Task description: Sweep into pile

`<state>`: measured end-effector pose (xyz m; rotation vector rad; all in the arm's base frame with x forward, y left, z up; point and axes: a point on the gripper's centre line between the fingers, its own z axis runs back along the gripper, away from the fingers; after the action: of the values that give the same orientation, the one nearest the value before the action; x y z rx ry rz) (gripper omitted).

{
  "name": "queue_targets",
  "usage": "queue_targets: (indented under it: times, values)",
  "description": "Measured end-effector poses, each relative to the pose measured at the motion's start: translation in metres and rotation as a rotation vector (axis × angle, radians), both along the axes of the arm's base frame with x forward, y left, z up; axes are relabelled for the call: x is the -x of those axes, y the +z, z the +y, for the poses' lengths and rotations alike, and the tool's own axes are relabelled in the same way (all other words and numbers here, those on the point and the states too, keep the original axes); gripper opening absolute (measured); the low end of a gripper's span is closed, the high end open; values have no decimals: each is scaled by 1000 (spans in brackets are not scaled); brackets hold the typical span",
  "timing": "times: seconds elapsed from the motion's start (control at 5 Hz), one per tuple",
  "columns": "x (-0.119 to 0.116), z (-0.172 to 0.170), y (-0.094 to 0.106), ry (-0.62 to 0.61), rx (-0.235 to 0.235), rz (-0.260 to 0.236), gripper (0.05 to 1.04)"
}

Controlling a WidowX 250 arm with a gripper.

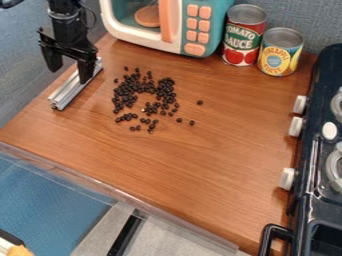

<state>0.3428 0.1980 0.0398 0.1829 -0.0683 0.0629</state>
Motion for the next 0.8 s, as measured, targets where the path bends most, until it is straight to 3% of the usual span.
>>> queue_targets:
  times: [0.6, 0.8]
  values:
    - [3, -9, -11, -12, -13, 9, 1001]
    - [4, -10, -13, -14, -16, 11, 950]
